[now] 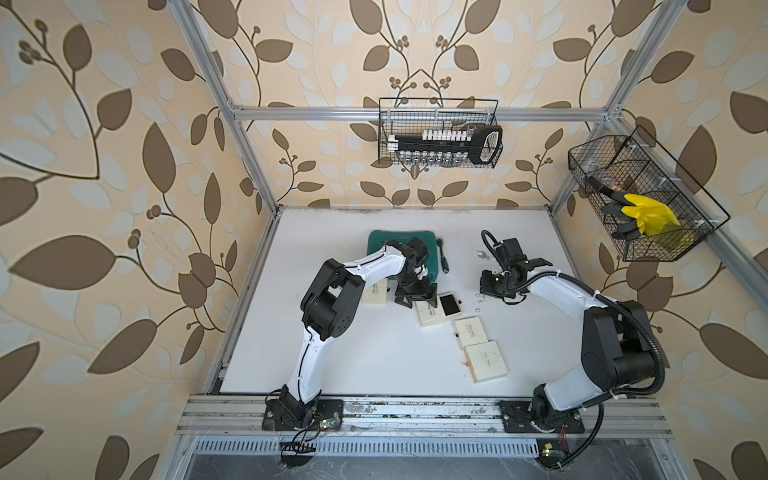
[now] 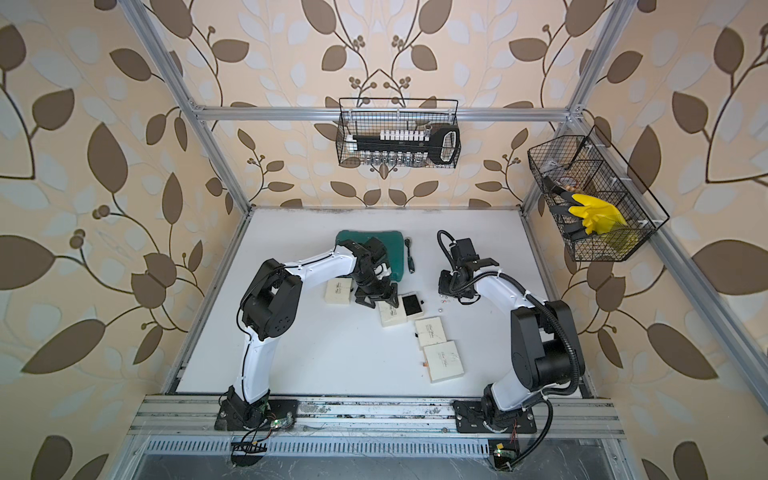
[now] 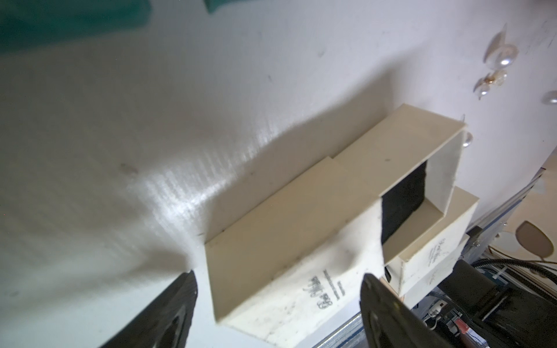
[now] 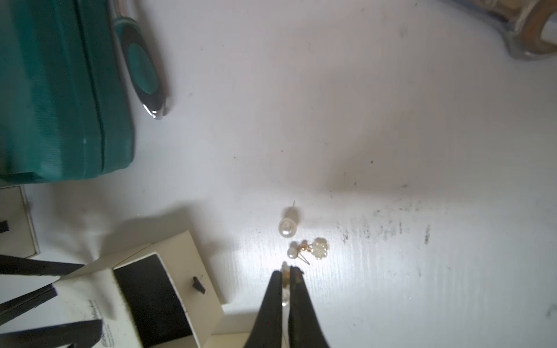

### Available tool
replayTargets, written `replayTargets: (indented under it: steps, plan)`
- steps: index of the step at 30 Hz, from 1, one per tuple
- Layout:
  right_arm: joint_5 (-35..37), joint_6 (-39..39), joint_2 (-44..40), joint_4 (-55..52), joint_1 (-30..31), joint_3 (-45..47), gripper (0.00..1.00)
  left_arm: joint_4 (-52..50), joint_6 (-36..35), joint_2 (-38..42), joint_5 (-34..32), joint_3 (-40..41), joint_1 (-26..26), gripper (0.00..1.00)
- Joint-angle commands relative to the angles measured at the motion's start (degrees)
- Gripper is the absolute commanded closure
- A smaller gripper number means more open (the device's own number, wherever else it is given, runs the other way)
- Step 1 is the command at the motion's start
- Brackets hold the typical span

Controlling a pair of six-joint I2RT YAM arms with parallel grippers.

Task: Take out the earrings from the drawer-style jewelry box
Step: Place the earring at the center of the board.

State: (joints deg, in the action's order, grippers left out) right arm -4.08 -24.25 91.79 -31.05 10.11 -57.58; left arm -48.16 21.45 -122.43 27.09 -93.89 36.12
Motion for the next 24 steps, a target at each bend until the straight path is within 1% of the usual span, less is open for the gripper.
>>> replayTargets:
  steps: [1,6,12,15,19,24]
  plan:
    - [-0.4,-0.6,2.1,0.4,-0.5,0.5,0.92,-0.5,-0.9,1.5,0.9,-0.2,0.9,0.13]
    - [-0.9,-0.6,4.3,1.1,-0.7,0.1,0.9,-0.7,-1.1,1.6,0.7,-0.2,1.1,0.13]
    - [-1.6,-0.6,4.2,1.3,-0.6,0.1,0.79,-0.5,-1.3,1.6,1.0,-0.5,1.1,0.13]
    - [-1.8,-0.6,2.3,1.3,-0.2,0.6,0.76,-0.3,-1.4,1.6,1.2,-0.5,1.1,0.13]
    - [-1.6,-0.3,-0.8,1.3,2.6,1.8,0.76,0.0,-1.5,1.8,1.4,-0.4,1.1,0.13]
    - [-3.7,-0.3,-1.5,2.2,6.5,3.4,0.75,0.5,-1.5,2.1,1.7,-0.1,1.1,0.13]
